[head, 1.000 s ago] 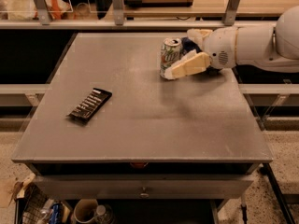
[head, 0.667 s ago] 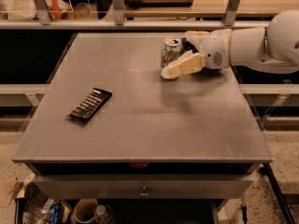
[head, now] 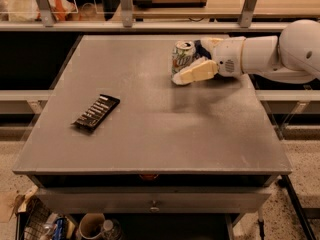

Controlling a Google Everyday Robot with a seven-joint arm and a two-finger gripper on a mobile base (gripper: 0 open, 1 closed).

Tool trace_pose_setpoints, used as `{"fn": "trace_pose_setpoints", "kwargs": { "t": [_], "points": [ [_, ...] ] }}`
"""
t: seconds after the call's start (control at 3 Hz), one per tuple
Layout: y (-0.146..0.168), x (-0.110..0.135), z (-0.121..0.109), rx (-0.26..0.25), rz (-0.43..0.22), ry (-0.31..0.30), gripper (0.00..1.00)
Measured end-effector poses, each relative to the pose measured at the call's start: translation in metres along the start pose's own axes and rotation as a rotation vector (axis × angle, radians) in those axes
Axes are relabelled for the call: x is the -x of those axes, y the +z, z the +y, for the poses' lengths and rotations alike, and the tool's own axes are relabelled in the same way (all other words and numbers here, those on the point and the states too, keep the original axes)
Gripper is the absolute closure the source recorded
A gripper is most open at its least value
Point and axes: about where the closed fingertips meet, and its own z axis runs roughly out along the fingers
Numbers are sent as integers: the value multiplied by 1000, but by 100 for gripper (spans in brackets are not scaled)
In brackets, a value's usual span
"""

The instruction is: Knock 7up can over

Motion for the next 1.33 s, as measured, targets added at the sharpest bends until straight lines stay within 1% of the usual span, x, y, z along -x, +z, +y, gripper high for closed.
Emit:
{"fn": "trace_pose_setpoints", "kwargs": {
  "t": [0.33, 0.67, 1.0, 1.33],
  "points": [
    [9, 5, -5, 2, -26, -15, 0],
    [20, 9, -13, -13, -66, -27, 0],
    [30, 4, -17, -22, -83, -10, 0],
    [35, -10, -20, -43, -85, 25, 0]
  ]
}}
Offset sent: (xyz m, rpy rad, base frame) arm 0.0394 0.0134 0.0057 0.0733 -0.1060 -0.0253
